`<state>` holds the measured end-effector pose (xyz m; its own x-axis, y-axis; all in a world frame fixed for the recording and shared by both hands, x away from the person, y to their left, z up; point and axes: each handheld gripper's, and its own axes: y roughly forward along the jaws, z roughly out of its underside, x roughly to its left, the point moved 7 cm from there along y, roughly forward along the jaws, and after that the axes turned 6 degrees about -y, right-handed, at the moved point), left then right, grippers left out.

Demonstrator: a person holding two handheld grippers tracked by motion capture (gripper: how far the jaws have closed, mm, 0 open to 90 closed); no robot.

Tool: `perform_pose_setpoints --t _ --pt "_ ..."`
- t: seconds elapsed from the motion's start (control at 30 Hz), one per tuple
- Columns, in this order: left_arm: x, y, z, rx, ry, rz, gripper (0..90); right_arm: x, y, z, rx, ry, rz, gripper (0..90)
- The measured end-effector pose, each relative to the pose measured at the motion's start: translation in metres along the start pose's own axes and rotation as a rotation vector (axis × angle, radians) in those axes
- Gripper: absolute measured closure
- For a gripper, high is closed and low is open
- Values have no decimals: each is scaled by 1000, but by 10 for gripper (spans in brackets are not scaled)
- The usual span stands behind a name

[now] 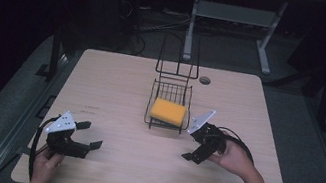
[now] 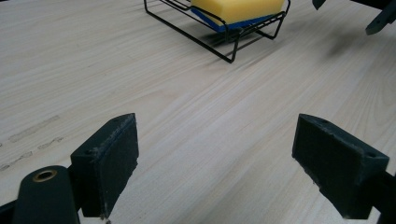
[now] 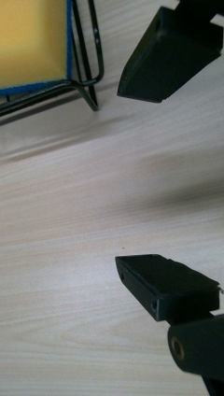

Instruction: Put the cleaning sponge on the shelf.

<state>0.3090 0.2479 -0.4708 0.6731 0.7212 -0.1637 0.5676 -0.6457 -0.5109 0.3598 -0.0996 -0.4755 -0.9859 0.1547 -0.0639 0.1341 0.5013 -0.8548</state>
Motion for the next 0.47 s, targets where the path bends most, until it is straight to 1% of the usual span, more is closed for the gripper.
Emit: perform_pose_setpoints --t 0.4,0.47 --pt "0 1 0 2 2 0 141 4 -6 14 -4 29 8 150" --pt "0 1 0 4 5 -1 141 5 -8 15 -4 26 14 150"
